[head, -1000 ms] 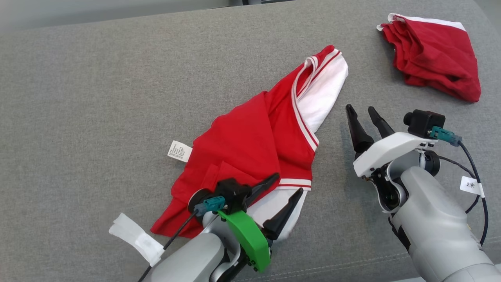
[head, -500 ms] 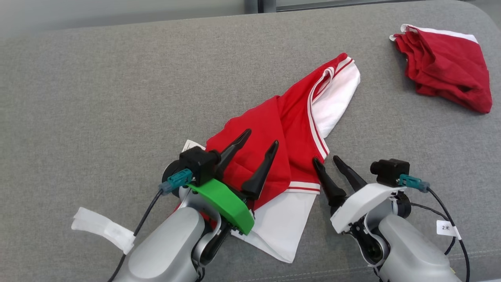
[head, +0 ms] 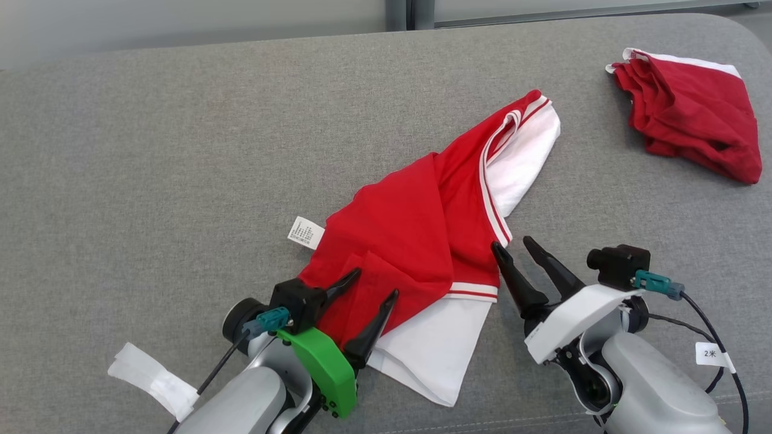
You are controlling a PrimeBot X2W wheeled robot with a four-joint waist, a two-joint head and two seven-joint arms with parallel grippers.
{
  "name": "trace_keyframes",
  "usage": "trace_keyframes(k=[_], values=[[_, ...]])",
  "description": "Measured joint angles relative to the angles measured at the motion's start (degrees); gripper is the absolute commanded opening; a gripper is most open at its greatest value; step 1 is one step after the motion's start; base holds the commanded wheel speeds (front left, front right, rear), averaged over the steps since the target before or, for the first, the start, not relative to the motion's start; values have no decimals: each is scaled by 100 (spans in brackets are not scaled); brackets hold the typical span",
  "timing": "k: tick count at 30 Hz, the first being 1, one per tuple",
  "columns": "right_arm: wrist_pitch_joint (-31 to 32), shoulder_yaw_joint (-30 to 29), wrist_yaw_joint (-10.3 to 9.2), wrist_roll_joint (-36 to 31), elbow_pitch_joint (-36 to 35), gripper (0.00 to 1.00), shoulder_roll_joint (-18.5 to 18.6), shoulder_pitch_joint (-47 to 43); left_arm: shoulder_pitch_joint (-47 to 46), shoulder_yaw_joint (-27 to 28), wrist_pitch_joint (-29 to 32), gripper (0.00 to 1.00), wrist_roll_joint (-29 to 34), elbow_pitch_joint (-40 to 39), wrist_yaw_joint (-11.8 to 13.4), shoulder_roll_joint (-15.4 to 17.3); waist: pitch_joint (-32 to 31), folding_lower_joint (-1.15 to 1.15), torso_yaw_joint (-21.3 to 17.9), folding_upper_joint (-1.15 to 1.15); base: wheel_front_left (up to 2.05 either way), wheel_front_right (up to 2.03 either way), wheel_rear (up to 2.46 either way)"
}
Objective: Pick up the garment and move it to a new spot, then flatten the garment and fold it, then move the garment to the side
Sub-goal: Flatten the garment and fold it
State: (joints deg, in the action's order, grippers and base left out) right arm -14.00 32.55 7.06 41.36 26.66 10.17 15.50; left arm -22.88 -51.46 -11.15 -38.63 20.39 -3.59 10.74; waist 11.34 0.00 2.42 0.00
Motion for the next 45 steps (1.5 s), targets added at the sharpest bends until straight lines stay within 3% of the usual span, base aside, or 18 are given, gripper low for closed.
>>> trace_keyframes(k=[11,14,27,35,36,38,39,45], values=[[0,112,0,54,-313,100,216,-109,-4,141,152,100,-90,241,24,-56,-9,0,-91,0,0,0,0],[0,158,0,59,-385,100,243,-137,-8,201,151,100,-83,363,201,-56,-29,0,-131,0,0,0,0],[0,157,0,116,-548,100,405,-321,-15,282,204,100,-102,537,437,-141,-83,0,-141,0,0,0,0],[0,187,0,119,-634,100,465,-324,-6,10,363,99,-223,552,304,-346,-127,0,-143,0,0,0,0],[0,186,0,119,-639,100,476,-327,-6,-27,363,65,-205,568,303,-375,-131,0,-146,0,0,0,0],[0,186,0,119,-654,100,488,-339,-6,-59,361,15,-174,597,302,-410,-138,0,-155,0,0,0,0],[0,187,0,119,-660,100,489,-344,-7,-62,350,0,-153,604,302,-414,-140,0,-160,0,0,0,0],[0,170,0,151,-717,100,538,-357,-88,230,-29,0,-80,472,321,-410,-133,0,-168,0,0,0,0]])
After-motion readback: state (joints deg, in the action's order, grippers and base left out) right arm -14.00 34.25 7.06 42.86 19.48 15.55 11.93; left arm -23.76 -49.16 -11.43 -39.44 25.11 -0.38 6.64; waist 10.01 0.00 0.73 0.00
